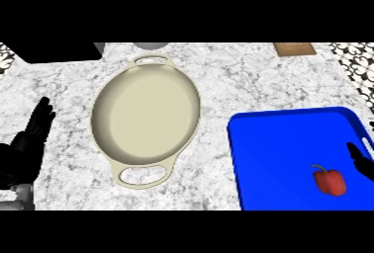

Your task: Pick the bell pepper from the tray and place it in the pot

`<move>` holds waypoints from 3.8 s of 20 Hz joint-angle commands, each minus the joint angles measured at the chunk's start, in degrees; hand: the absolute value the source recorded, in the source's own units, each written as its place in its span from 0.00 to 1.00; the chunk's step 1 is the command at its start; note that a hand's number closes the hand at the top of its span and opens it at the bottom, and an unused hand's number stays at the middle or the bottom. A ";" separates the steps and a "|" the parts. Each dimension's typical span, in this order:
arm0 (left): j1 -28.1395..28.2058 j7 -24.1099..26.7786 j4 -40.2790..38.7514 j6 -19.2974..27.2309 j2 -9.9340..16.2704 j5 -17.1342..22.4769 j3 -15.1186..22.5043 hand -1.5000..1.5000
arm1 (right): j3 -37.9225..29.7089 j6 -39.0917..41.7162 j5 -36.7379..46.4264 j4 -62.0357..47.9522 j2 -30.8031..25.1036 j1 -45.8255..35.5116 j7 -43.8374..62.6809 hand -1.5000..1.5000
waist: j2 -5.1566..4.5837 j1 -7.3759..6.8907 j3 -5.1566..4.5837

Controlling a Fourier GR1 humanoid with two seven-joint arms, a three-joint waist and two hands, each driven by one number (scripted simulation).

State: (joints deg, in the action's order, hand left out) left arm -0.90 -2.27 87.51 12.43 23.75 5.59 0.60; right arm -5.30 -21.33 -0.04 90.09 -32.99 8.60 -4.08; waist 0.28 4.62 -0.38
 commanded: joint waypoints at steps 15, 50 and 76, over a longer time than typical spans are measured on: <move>2.81 -4.59 -0.72 -2.09 1.32 -2.77 0.18 0.50 | -6.58 -2.93 20.07 27.10 -5.58 33.64 4.38 0.00 | -0.62 -4.82 0.19; 2.42 -7.91 2.85 -6.12 -3.88 -7.57 -2.67 0.50 | 16.24 40.23 37.27 8.96 -0.77 -3.88 51.33 0.00 | -0.31 -4.84 0.40; 0.02 -4.58 -2.71 -12.49 -7.33 -10.62 -10.34 0.50 | 9.72 39.79 50.81 -0.44 6.68 -3.25 35.30 1.00 | -0.28 -4.56 0.38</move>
State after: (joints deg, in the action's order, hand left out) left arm 0.91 -7.85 87.89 0.97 16.65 -5.41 -8.13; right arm 4.88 20.92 48.20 92.30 -27.42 5.57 34.90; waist 0.07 0.04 -0.07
